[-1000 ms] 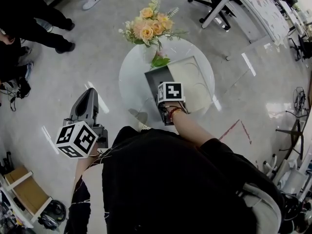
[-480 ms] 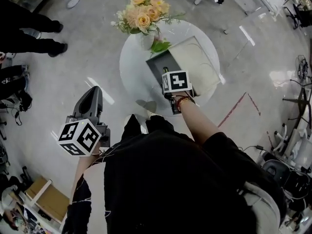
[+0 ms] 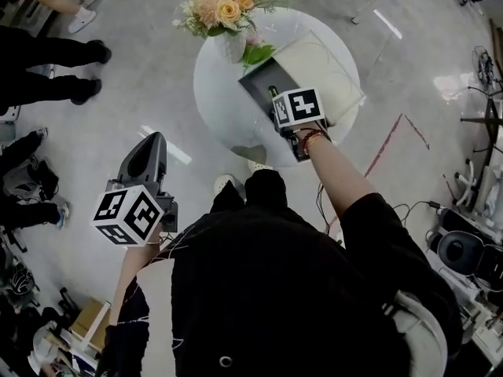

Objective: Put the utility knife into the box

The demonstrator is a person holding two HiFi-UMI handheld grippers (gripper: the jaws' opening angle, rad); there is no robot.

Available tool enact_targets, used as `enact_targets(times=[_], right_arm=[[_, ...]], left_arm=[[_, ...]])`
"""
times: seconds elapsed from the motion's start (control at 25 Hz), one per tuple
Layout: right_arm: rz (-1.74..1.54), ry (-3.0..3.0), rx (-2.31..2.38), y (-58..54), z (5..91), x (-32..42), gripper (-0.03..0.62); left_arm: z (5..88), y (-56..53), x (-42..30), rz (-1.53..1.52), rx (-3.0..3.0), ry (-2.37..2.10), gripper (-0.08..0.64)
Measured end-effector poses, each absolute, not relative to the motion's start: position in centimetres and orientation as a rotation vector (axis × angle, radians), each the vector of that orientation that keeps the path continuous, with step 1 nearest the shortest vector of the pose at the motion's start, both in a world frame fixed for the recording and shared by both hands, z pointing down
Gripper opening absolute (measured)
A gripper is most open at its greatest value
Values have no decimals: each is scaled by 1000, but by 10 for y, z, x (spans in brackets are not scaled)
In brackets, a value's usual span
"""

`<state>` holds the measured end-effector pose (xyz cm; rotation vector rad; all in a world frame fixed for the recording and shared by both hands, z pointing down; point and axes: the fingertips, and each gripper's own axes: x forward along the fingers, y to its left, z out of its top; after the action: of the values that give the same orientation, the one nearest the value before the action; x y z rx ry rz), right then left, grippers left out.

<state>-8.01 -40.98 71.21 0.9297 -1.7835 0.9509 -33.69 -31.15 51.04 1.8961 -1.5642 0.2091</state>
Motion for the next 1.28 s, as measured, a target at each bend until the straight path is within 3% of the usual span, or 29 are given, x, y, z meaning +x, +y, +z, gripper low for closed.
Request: enact_targets(times=[0.72, 1.28], right_arm=[[954, -1820, 1232, -392, 670, -74, 121], [1310, -2167, 1690, -338, 518, -85, 48]], left_arm=[[483, -263, -375, 237, 2054, -1496, 11], [435, -287, -286, 86, 2332, -1250, 11]])
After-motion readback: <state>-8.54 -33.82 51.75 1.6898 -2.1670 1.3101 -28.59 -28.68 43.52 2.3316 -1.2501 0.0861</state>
